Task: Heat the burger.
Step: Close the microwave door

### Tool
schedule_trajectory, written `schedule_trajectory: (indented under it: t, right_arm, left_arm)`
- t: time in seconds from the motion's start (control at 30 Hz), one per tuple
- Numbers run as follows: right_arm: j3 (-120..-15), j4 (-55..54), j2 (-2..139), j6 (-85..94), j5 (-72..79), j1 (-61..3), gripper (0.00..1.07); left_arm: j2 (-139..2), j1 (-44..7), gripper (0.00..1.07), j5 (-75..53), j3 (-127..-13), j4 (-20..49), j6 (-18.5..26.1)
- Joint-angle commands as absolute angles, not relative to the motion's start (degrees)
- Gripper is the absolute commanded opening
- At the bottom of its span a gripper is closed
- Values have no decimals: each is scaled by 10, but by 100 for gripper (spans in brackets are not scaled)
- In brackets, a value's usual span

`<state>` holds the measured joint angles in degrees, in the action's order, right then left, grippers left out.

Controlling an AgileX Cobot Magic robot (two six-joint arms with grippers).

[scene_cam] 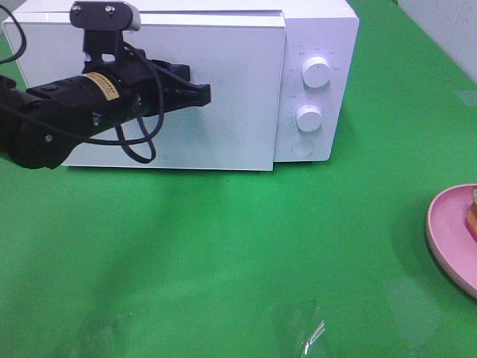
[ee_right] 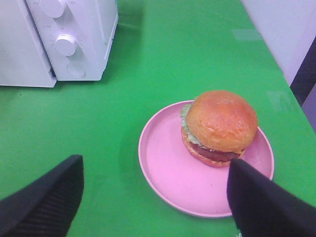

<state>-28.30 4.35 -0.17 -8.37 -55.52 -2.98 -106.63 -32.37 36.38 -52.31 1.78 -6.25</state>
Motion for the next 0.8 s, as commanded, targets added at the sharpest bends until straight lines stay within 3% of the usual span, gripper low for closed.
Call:
schedule_trajectory:
  t: [0.03,0.8]
  right_arm:
    - [-282,45,-17,-80,-549,-27,76]
    - [-282,48,-17,-87,-549,-27,76]
  left_arm:
    - [-1078,-331,0,365,-554,29,-61]
    - [-1152,-354,0,278,-706,50,-44]
